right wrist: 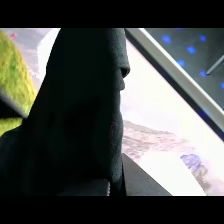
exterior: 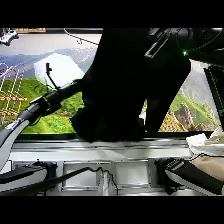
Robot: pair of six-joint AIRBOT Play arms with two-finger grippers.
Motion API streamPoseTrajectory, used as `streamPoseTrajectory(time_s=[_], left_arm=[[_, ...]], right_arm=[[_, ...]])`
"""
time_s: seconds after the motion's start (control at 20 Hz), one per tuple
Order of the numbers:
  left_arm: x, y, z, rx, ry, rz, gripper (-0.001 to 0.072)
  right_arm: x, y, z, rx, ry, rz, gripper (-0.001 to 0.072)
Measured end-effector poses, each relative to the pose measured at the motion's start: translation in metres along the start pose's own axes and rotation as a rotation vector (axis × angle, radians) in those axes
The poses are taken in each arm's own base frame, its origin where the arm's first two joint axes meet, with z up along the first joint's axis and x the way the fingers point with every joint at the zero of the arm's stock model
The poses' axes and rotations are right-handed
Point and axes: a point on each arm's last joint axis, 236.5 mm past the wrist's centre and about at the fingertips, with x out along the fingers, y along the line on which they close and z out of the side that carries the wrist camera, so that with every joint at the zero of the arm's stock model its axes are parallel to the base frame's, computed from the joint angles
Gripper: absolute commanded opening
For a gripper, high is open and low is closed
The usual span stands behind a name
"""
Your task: Fold the clothes and pants, and hang the long-sleeved shirts on hangers.
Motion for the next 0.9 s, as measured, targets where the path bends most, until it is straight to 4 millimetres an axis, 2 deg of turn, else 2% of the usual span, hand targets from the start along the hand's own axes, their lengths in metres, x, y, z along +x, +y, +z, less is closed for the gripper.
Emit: streamPoseTrajectory(time_s=[0.1, 0.25, 0.35, 0.45, 0.55, 0.65, 0.75, 0.9], left_arm=[[-0.013, 0.011, 0.034, -0.025, -0.094, 0.006, 0.0015], [-0.029, 0.018, 0.071, -0.03, -0.188, 0.008, 0.0015], [-0.034, 0.016, 0.085, -0.031, -0.219, -0.008, 0.0015], [-0.035, 0.003, 0.088, -0.047, -0.219, -0.064, 0.0015], [-0.034, -0.026, 0.076, -0.073, -0.167, -0.184, 0.0015], [-0.034, -0.068, 0.053, -0.104, -0.079, -0.349, 0.0015], [-0.038, -0.116, 0.017, -0.138, 0.043, -0.528, 0.0015], [-0.04, -0.171, -0.035, -0.193, 0.196, -0.694, 0.0017]], right_arm=[[0.0, 0.004, -0.002, 0.004, 0.008, 0.015, 0.0036], [0.0, 0.007, -0.003, 0.008, 0.012, 0.03, 0.0037], [0.0, 0.01, -0.002, 0.013, 0.008, 0.044, 0.0037], [0.0, 0.011, -0.002, 0.014, 0.008, 0.046, 0.0037], [0.0, 0.005, -0.002, 0.006, 0.009, 0.023, 0.0036], [0.001, -0.005, 0.0, -0.007, 0.0, -0.022, 0.0036], [0.004, -0.017, 0.005, -0.019, -0.021, -0.066, 0.0037], [0.013, -0.029, 0.016, -0.026, -0.067, -0.114, 0.0037]])
